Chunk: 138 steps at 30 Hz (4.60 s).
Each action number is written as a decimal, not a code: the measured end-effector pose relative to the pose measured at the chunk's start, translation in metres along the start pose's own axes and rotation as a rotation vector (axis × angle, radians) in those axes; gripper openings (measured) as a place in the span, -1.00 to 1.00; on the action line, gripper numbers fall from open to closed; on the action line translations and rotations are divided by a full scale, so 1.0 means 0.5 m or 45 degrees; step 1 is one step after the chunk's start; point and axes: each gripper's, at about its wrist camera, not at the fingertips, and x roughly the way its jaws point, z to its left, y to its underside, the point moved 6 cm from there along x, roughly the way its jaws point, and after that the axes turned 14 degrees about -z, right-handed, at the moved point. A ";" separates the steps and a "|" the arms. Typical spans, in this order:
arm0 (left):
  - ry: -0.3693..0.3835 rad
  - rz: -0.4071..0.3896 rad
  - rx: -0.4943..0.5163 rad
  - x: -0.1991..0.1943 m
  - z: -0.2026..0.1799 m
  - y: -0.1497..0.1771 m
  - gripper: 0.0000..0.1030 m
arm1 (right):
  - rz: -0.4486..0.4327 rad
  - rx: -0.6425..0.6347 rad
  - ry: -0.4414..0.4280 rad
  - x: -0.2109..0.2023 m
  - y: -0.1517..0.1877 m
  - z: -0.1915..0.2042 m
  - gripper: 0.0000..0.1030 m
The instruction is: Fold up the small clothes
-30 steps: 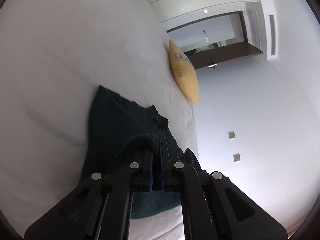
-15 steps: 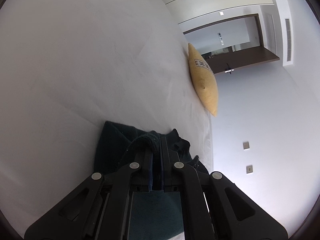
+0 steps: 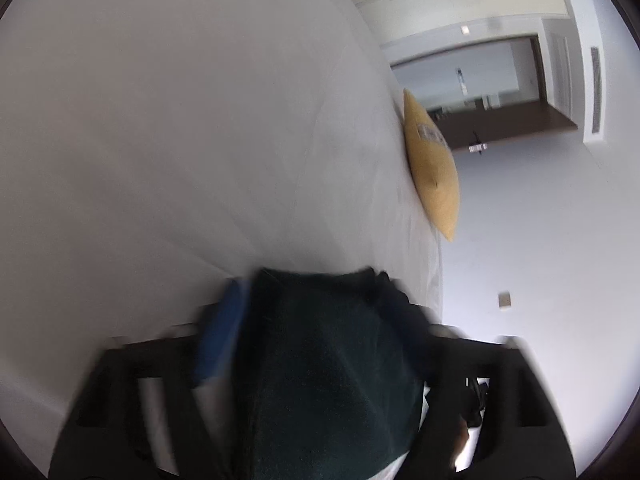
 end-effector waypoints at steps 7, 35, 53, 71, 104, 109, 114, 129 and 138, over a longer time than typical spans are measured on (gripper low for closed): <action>0.002 -0.033 0.063 -0.069 -0.008 0.005 0.66 | 0.066 -0.410 0.048 -0.083 0.070 0.059 0.12; -0.012 0.138 0.435 -0.207 0.013 0.272 0.07 | 0.342 -0.441 0.043 -0.200 0.186 -0.053 0.11; 0.018 0.216 0.468 -0.199 0.018 0.287 -0.13 | 0.371 -0.500 0.027 -0.192 0.198 -0.041 -0.69; -0.006 0.185 0.462 -0.222 0.041 0.308 -0.92 | 0.333 -0.517 0.053 -0.242 0.221 -0.071 -0.87; -0.001 0.178 0.394 -0.244 0.112 0.340 -0.90 | 0.289 -0.401 0.099 -0.248 0.229 -0.120 -0.88; -0.012 0.175 0.416 -0.241 0.116 0.339 -0.90 | 0.281 -0.404 0.125 -0.253 0.234 -0.122 -0.89; -0.013 0.177 0.421 -0.235 0.119 0.336 -0.90 | 0.273 -0.384 0.123 -0.252 0.234 -0.126 -0.90; -0.129 0.150 0.425 -0.286 0.094 0.305 -0.69 | 0.200 -0.317 0.085 -0.293 0.217 -0.131 -0.30; -0.080 0.037 0.685 -0.249 -0.082 0.285 -0.64 | 0.127 -0.475 -0.139 -0.268 0.201 0.081 -0.15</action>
